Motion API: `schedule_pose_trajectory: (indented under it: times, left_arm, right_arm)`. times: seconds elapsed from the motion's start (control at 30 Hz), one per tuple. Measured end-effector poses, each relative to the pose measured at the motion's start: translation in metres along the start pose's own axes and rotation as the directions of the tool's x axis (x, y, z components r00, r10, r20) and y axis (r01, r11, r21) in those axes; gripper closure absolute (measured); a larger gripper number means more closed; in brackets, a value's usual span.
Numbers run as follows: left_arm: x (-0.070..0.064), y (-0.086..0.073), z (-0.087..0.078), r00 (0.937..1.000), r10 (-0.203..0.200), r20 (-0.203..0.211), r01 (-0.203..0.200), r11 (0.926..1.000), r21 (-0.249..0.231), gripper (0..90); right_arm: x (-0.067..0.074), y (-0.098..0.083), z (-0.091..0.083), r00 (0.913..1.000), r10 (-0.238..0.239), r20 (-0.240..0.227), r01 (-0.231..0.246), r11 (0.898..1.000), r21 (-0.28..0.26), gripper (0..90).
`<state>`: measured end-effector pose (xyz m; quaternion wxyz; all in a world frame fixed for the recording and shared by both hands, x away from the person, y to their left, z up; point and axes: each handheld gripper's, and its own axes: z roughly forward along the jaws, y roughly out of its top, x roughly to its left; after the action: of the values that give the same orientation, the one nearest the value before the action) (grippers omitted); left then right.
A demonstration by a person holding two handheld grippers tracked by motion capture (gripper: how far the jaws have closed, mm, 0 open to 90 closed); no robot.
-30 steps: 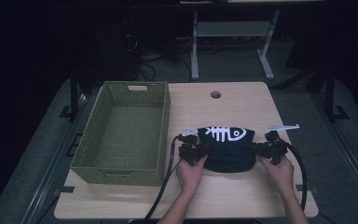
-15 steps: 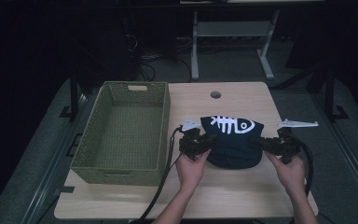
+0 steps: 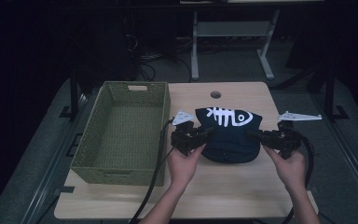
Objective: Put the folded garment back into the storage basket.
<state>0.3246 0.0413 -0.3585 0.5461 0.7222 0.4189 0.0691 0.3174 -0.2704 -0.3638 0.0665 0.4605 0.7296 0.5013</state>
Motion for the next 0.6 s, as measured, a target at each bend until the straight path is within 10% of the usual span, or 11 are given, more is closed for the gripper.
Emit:
schedule_pose_trajectory:
  times: [0.6]
  left_arm:
    - [0.032, 0.034, -0.035, 0.9979, -0.059, 0.024, 0.059, 0.9982, -0.005, 68.8]
  right_arm:
    - [0.027, 0.039, 0.015, 0.9955, 0.015, -0.094, -0.019, 0.999, -0.042, 74.3]
